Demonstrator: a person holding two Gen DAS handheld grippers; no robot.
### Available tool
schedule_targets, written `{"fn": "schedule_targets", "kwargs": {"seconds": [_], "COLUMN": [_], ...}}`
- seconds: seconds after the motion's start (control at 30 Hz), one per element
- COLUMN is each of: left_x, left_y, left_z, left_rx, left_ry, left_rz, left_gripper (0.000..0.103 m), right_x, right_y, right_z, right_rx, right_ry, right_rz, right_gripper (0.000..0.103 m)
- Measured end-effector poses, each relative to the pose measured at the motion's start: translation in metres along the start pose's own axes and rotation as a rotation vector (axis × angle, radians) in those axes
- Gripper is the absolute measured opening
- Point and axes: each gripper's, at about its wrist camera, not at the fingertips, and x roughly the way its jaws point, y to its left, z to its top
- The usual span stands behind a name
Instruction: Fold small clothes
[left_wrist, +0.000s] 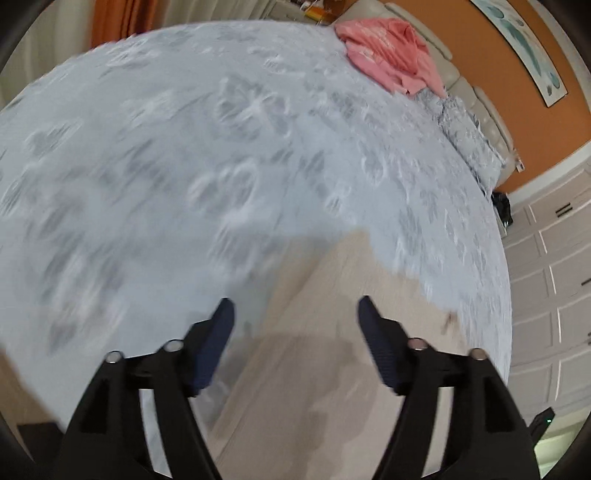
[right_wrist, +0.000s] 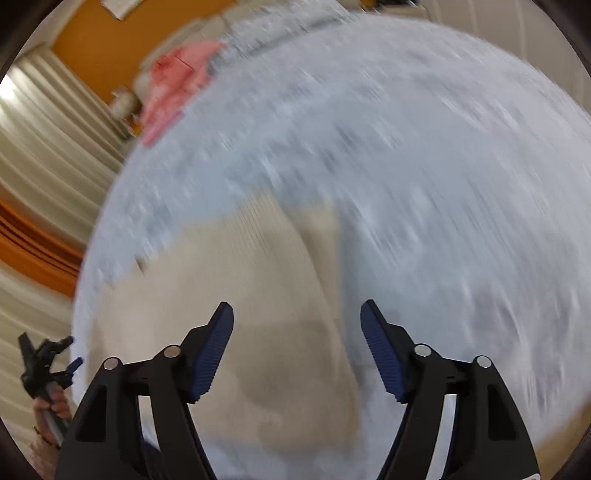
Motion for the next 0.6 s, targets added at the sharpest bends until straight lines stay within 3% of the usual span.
{"fn": "schedule_targets", "kwargs": {"seconds": [0.07,0.17,0.23,0.3,0.33,0.37,0.43,0.53,0.6], "left_x": [-0.009,-0.003,0.008,0.01,0.011,0.013,0.011,0.01,0.015], "left_y": [0.022,0.048,0.06,0.055,0.05,0.047,0.05,0.062,0.065], "left_z": [-0.03,-0.07,-0.087,-0.095,-0.094,-0.092,-0.088,-0.083,-0.084], "left_rx": [-0.043,-0.174,-0.279,-0.276,-0.241,-0.229,-0.277,-0.296,-0.3], "left_ry": [0.036,0.102,0.141,0.092,0.071,0.078,0.077,0.078,0.088], "left_rz": [0.018,0.011,-0.035,-0.045,-0.032,-0.022,-0.01,0.037,0.033], "left_gripper": [0.081,0.082,0.082,0.075,0.049,0.035,0.025,0.024,0.026], "right_x": [0.011,0.03,0.037,0.029,0.02,0.006,0.002,0.038,0.031], "right_y": [-0.016,-0.02,-0.018,-0.013,-0.009,-0.005,-0.008,-0.029,-0.032], "right_z": [-0.026,-0.043,-0.041,-0.032,-0.029,-0.026,-0.023,-0.032,-0.035], "right_rx": [0.085,0.146,0.181,0.186,0.168,0.132,0.105,0.09,0.122], "right_ry": [0.07,0.098,0.091,0.058,0.03,-0.001,0.0,0.164,0.129], "right_rz": [0.03,0.106,0.161,0.153,0.146,0.122,0.094,0.021,0.03], "right_gripper": [0.071,0.069,0.029,0.017,0.015,0.015,0.015,0.025,0.033]}}
